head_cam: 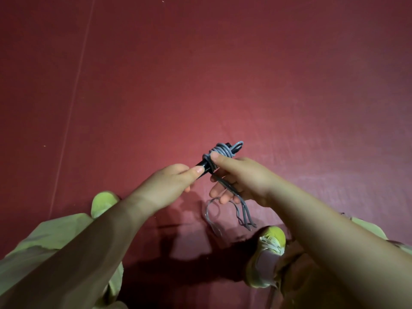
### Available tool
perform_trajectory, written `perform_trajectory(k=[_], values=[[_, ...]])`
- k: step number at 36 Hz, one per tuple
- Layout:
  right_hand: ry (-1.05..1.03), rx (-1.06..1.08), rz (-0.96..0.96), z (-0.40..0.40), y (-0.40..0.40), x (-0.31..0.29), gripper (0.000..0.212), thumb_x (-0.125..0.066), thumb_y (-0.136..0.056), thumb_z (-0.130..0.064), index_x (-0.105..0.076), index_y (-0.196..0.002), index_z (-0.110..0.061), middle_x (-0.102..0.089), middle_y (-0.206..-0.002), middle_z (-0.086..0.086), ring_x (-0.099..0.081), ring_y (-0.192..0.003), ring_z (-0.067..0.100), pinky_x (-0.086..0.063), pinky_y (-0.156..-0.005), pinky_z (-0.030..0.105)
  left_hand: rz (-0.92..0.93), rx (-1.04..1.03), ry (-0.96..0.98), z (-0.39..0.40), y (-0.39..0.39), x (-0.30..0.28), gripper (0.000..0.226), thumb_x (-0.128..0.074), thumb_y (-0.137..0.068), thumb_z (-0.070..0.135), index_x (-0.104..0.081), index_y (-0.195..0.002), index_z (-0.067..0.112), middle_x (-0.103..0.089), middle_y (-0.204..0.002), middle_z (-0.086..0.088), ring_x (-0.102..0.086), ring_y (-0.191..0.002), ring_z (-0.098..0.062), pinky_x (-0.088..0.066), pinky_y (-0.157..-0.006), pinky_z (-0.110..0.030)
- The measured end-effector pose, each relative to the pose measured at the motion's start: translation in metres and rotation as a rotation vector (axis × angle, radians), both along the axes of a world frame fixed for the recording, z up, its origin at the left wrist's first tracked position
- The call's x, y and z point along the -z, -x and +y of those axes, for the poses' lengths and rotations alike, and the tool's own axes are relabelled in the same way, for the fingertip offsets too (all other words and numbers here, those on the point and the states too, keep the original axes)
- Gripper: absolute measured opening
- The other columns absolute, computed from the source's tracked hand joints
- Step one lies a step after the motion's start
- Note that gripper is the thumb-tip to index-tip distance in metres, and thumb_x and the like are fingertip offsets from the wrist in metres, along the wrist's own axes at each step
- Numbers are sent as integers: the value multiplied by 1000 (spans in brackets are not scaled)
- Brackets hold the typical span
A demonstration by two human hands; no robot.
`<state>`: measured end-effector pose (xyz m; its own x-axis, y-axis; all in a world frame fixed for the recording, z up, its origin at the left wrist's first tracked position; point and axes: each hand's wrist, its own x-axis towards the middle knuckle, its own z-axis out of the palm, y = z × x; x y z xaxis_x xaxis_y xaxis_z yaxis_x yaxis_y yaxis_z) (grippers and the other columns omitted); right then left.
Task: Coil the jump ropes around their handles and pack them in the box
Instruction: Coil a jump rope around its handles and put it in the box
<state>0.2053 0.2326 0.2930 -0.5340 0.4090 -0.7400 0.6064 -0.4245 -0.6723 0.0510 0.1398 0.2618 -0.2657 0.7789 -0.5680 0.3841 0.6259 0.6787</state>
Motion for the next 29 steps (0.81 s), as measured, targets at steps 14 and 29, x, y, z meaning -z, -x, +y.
perform_trajectory(k=[14,29], values=[[-211,195,275,-2,5,6,25,-51,-74,-36,-54,-70,-11,-42,-57,8,-38,-47,18,-25,-47,28,-539,14,75,-7,-10,-20,60,-66,-64,71,-60,-89,16,-59,-80,1,-55,-73,-12,-44,-73,-28],[-192,-13,377,9,0,5,59,-39,-92,-53,-51,-76,2,-42,-58,15,-31,-46,18,-22,-46,30,-1019,-178,214,-2,-10,-37,70,-15,-84,72,-51,-76,12,-36,-49,1,-32,-42,-14,-47,-76,-42]])
